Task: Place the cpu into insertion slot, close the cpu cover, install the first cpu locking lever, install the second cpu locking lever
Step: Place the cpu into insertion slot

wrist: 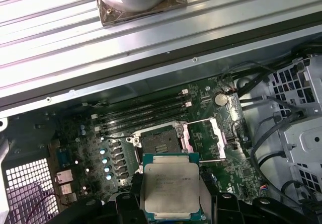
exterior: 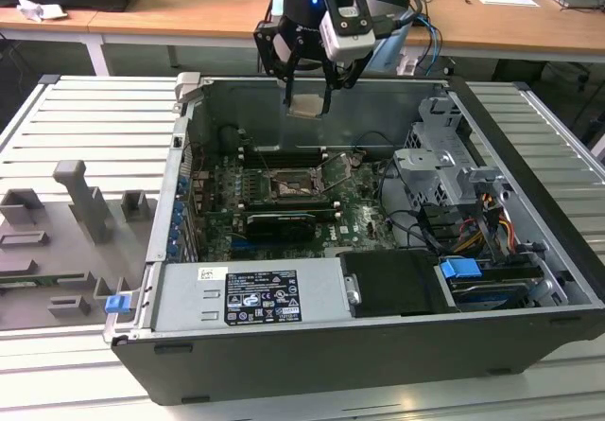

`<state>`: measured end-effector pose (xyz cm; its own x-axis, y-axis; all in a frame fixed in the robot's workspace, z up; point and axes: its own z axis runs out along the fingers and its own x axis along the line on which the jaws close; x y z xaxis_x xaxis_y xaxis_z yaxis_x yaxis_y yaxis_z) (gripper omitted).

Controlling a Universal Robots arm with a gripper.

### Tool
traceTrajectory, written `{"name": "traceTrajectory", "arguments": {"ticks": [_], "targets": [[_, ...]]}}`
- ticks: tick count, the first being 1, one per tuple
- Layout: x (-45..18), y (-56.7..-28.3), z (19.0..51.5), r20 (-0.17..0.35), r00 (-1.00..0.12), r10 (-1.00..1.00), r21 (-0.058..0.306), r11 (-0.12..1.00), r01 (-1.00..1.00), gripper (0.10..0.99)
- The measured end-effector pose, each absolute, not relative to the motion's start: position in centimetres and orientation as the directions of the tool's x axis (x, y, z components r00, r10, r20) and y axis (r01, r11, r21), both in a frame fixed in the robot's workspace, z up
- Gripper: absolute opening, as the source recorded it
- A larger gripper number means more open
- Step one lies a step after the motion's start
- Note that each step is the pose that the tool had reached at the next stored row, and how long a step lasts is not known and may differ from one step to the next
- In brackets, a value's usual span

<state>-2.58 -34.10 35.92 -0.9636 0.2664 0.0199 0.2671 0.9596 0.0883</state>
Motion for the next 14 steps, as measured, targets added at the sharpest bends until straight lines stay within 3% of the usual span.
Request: {"name": "traceTrajectory", "arguments": {"ticks": [14], "targets": [[-2.57, -34.12, 35.64, 0.02, -0.961, 0.275, 0.088, 0.957, 0.275, 0.525]]}}
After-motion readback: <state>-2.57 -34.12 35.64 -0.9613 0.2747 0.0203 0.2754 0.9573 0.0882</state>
